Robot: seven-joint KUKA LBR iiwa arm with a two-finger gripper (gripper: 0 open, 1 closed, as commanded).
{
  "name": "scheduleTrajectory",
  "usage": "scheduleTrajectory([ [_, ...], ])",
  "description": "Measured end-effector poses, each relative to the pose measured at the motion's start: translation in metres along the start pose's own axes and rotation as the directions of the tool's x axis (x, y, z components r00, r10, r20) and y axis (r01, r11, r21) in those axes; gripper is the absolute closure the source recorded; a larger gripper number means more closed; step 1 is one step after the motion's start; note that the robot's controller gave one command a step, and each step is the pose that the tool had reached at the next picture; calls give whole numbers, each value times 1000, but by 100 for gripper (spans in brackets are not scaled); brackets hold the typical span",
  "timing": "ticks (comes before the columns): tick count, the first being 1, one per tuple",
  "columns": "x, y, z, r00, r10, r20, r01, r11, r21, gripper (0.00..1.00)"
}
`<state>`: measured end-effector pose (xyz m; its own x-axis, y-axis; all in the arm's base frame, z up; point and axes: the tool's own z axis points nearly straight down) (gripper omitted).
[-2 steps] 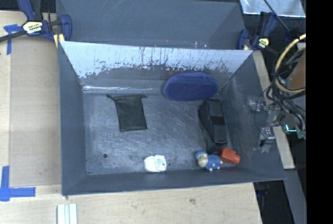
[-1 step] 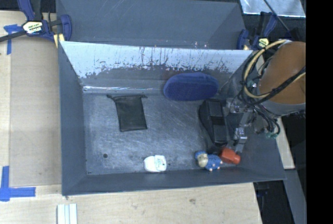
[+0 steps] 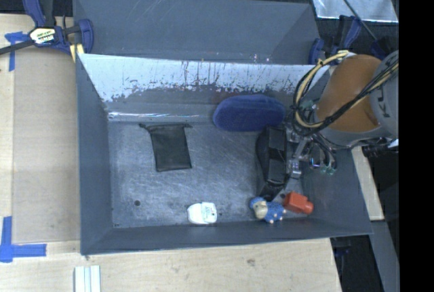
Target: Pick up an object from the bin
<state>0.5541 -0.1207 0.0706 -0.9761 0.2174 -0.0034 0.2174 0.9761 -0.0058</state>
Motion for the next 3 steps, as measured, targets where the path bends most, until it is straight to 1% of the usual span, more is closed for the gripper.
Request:
scheduleTrajectory([
  [1,1,1,0,1000,-1,-2,1,1000,-1,100],
  [2,-61,-2,-10,1000,-7,6,7,1000,-4,100],
  [3,-48,20,-1,981,193,-1,-193,981,-3,100],
])
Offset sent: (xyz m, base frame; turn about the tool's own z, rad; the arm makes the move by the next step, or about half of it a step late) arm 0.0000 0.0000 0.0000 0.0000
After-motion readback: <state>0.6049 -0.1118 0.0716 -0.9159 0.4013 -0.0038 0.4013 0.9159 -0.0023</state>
